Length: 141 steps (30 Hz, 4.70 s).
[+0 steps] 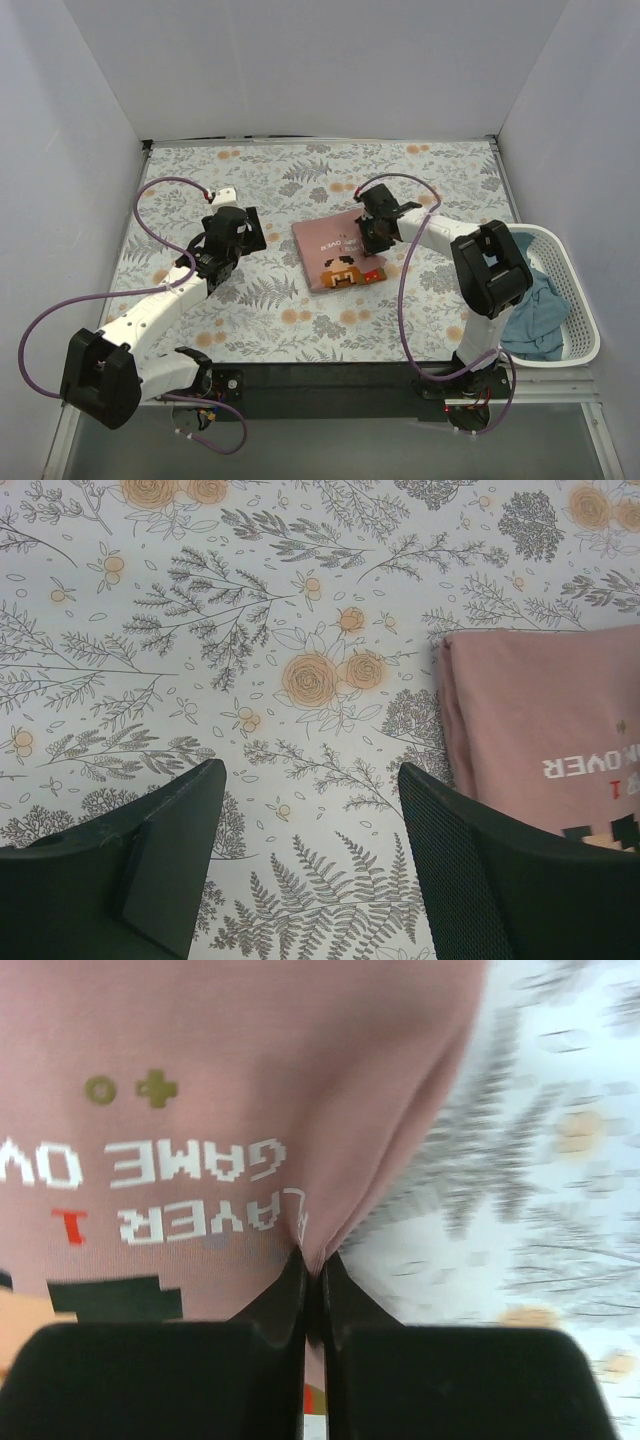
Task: Fold and stack the t-shirts
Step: Neatly place the folded tshirt to the corner, then reset both grippers
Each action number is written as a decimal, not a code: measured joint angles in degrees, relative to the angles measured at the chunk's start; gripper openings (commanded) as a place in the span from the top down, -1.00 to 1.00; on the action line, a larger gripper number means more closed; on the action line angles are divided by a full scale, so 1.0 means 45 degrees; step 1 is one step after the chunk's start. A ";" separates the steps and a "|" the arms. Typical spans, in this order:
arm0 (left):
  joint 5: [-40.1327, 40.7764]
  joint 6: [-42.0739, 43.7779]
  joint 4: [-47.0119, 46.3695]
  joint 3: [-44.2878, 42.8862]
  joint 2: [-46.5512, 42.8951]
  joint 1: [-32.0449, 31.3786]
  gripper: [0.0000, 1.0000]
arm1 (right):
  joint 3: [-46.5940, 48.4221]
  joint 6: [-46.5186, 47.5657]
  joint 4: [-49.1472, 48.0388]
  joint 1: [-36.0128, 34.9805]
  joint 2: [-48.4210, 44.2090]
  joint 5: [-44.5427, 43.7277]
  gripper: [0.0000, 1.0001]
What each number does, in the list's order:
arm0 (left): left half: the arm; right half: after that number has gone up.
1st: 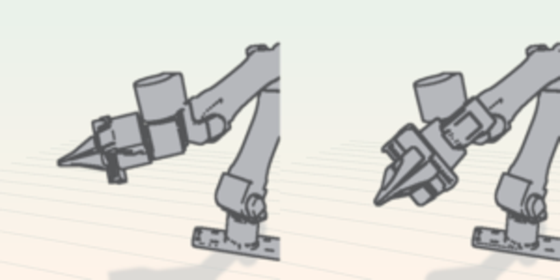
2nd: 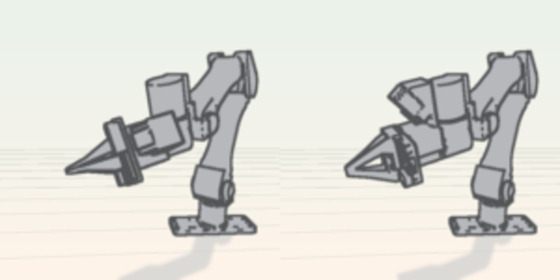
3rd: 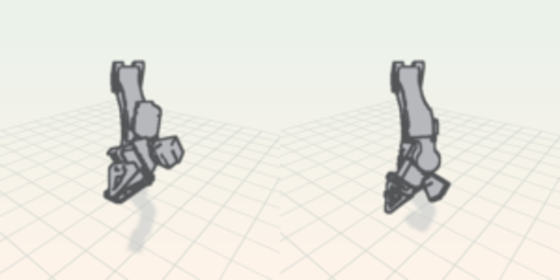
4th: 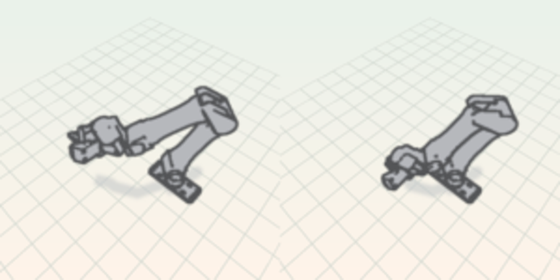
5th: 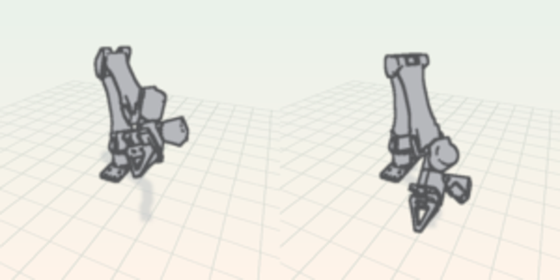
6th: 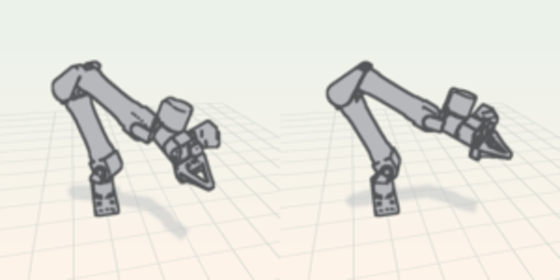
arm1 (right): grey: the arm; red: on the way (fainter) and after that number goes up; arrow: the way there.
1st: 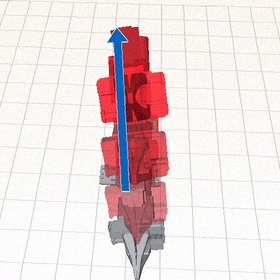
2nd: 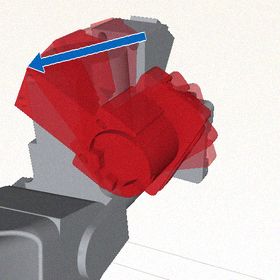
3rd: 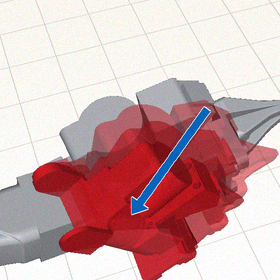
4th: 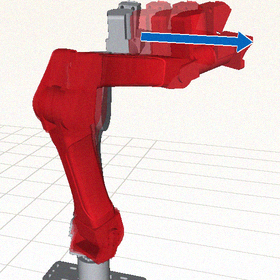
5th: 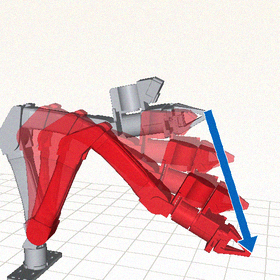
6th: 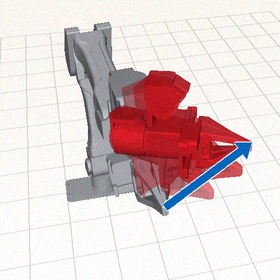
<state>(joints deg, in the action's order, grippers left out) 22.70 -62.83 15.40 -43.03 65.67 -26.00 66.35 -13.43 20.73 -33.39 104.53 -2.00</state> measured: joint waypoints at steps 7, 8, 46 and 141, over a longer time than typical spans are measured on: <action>0.0000 0.0010 -0.0068 0.0010 0.0039 0.0005 -0.37 | 0.1239 0.2225 0.0680 0.2934 0.0661 -0.1520 0.97; 0.0000 0.0010 -0.0097 0.0010 0.0087 0.0005 -0.37 | 0.1617 0.2574 0.0743 0.3400 0.0889 -0.1885 0.86; -0.0602 0.0053 -0.0097 0.0053 0.0044 0.0087 -0.36 | 0.2346 0.5644 0.0578 0.1025 0.1651 -0.3381 -0.16; 0.1054 -0.2346 0.4498 0.0364 -1.0234 0.0155 -0.72 | -0.4935 0.1870 0.2846 0.5168 -2.0842 -0.2958 -0.97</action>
<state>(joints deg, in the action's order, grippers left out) 27.44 -73.38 35.64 -41.39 19.62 -25.30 44.14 -5.02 33.54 -10.13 10.74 -15.31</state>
